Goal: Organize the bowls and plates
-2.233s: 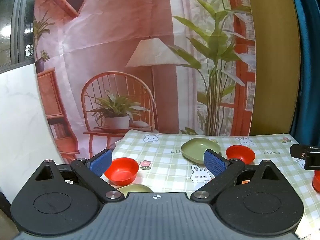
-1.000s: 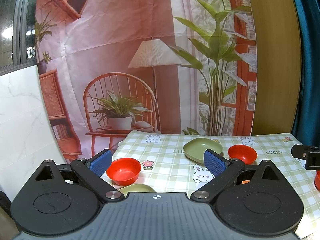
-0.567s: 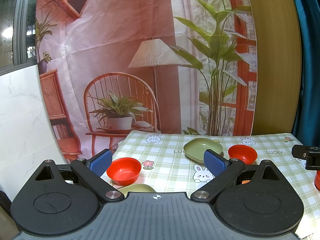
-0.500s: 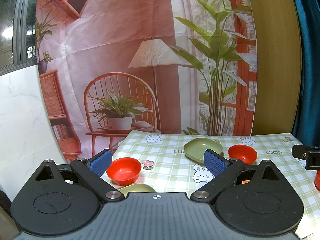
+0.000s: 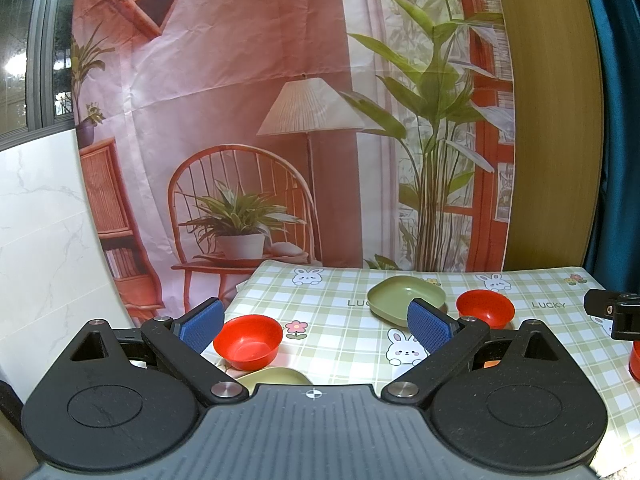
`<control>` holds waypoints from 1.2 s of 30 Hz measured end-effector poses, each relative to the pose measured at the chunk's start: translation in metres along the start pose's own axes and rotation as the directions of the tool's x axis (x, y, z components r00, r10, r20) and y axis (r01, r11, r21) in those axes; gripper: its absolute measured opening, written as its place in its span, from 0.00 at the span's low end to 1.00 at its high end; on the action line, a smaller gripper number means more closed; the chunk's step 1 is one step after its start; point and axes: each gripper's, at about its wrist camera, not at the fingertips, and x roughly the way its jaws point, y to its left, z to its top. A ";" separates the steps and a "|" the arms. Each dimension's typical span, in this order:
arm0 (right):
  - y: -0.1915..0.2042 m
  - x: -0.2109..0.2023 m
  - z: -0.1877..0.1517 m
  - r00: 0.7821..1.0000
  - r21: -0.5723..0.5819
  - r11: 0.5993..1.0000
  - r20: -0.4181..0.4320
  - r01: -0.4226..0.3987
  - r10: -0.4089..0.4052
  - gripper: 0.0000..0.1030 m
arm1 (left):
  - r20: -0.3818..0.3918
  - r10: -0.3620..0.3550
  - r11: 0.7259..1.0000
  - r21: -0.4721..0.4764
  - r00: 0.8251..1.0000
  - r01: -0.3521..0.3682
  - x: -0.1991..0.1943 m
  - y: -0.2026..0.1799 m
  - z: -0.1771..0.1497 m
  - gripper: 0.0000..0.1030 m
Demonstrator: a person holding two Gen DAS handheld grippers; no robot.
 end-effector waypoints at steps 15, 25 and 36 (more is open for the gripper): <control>0.001 0.004 0.002 1.000 -0.006 1.000 0.004 -0.001 0.001 1.00 | -0.022 0.025 0.999 -0.023 0.999 -0.025 0.004 0.005 0.002 0.96; 0.005 0.043 0.023 0.996 -0.016 0.996 0.010 -0.087 0.087 1.00 | -0.020 0.100 0.995 -0.020 0.995 -0.100 0.031 0.024 0.015 0.96; 0.046 0.110 0.028 0.974 -0.028 0.975 -0.059 -0.218 0.216 0.99 | -0.068 0.153 0.986 -0.056 0.986 -0.156 0.075 0.072 0.021 0.94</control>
